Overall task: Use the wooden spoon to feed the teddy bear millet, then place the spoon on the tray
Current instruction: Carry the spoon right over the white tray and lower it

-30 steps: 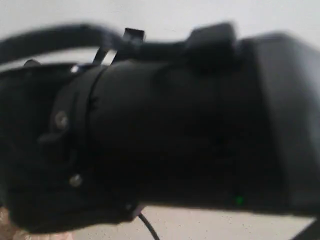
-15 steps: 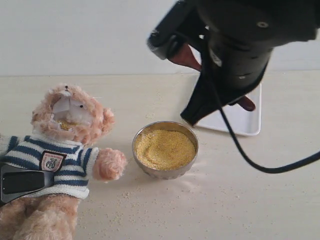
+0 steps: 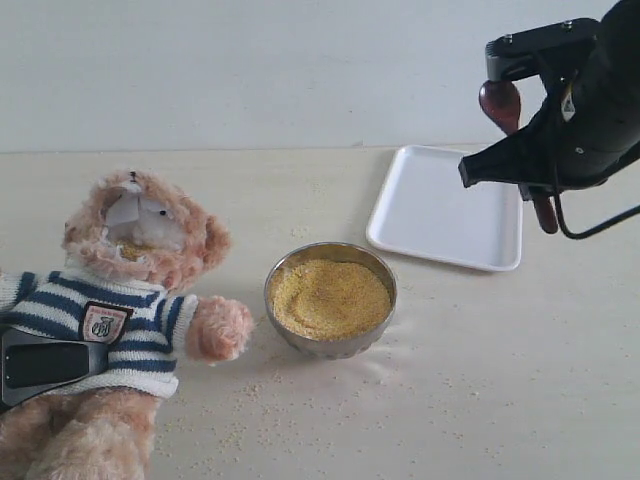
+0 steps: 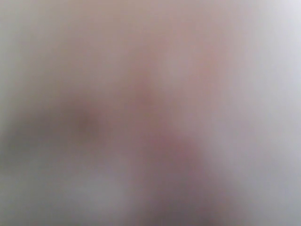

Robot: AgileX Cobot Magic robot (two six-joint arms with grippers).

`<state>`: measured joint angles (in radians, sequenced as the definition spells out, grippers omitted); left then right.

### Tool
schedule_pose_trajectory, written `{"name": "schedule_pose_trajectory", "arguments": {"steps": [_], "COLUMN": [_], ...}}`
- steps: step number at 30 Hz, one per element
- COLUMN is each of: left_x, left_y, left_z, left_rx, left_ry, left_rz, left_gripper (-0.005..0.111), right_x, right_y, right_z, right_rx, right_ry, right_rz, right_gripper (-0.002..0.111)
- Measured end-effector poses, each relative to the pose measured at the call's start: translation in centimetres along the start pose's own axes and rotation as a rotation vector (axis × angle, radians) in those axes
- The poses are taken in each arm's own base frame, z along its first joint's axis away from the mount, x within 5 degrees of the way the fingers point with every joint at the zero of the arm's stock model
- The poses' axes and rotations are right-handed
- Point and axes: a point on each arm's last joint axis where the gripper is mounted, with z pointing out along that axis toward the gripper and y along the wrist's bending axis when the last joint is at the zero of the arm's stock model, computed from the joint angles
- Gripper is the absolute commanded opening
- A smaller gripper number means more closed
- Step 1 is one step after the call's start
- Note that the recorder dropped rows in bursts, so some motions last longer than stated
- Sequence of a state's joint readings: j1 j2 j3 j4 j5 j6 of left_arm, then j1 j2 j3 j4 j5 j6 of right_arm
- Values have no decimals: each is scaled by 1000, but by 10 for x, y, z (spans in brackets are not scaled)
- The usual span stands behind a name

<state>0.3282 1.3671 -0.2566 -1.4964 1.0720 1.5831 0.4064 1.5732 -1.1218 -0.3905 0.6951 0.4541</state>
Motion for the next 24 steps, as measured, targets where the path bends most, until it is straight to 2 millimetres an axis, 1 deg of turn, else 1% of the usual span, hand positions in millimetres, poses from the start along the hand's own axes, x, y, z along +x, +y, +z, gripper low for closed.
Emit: {"name": "schedule_pose_trajectory", "arguments": {"steps": [2, 4, 9, 12, 18, 24], "left_x": [0, 0, 0, 0, 0, 0], "left_y": [0, 0, 0, 0, 0, 0], "left_z": [0, 0, 0, 0, 0, 0], "left_rx": [0, 0, 0, 0, 0, 0], "left_ry": [0, 0, 0, 0, 0, 0], "left_rz": [0, 0, 0, 0, 0, 0], "left_gripper": [5, 5, 5, 5, 5, 5], "right_x": [-7, -15, -32, -40, -43, -41], "right_y": [-6, -6, 3, 10, 20, 25], "right_z": [11, 22, 53, 76, 114, 142], "right_rx": [14, 18, 0, -10, -13, -28], "right_ry": [8, 18, 39, 61, 97, 114], "right_rz": [23, 29, 33, 37, 32, 45], "right_gripper": [4, 4, 4, 4, 4, 4]}}
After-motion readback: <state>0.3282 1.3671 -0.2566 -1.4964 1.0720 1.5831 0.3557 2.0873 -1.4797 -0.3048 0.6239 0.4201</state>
